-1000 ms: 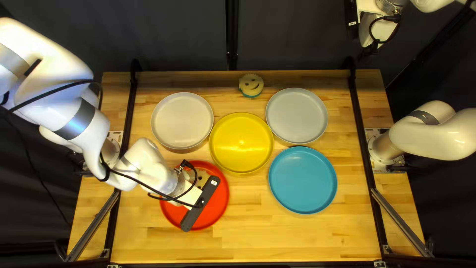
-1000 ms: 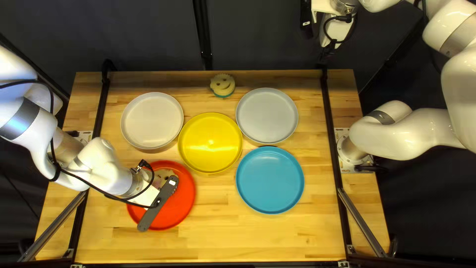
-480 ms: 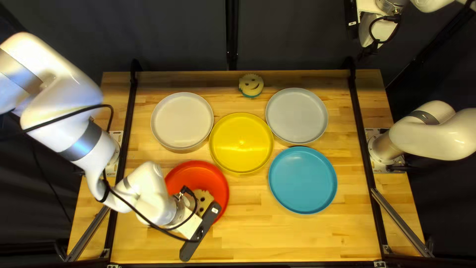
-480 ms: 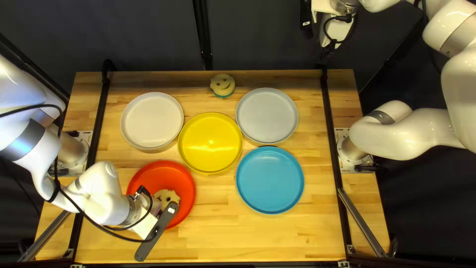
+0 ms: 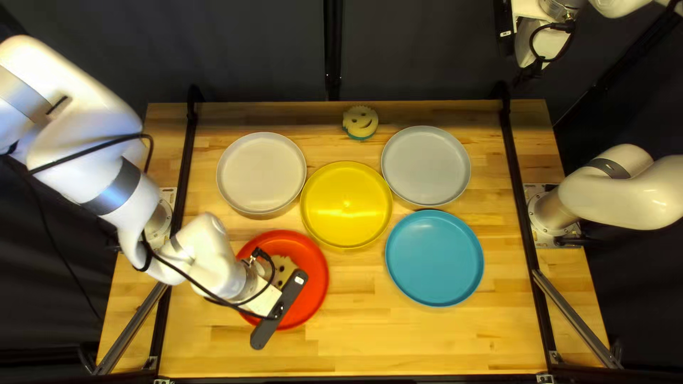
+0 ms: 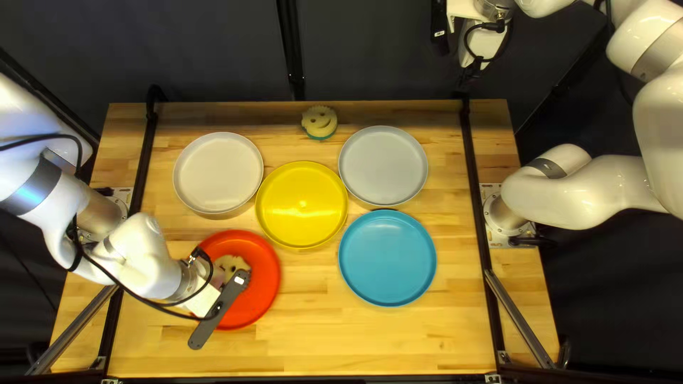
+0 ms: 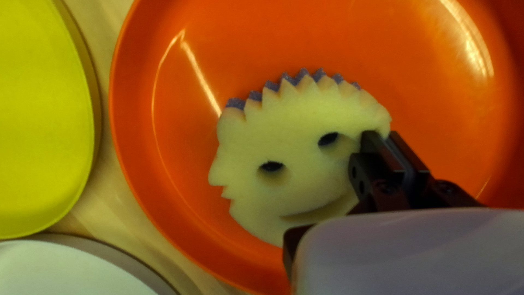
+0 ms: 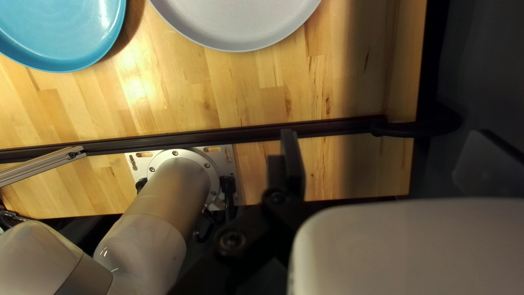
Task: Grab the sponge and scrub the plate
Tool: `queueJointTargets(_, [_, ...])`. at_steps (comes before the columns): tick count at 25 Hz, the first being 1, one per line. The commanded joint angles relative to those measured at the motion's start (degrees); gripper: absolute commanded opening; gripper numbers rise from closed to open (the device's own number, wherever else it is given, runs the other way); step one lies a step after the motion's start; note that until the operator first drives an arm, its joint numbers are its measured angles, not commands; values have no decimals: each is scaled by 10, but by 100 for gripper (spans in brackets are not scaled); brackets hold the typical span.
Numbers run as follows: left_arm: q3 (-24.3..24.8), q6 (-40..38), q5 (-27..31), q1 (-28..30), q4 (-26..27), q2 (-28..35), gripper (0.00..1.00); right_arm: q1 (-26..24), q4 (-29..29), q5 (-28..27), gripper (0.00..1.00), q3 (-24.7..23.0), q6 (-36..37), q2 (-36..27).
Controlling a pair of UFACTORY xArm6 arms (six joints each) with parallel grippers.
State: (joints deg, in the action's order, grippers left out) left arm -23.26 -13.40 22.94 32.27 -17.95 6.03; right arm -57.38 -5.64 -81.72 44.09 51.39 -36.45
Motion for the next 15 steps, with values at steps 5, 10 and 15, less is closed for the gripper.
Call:
queueJointTargets(5, [12, -30, 23, 39, 19, 22, 0, 0, 0, 0, 100, 0, 0, 0])
queueJointTargets(10, [-21, -79, 14, 70, 3, -20, 0, 0, 0, 0, 100, 0, 0, 0])
queueJointTargets(15, [-80, -110, 23, 86, -22, -65, 0, 0, 0, 0, 100, 0, 0, 0])
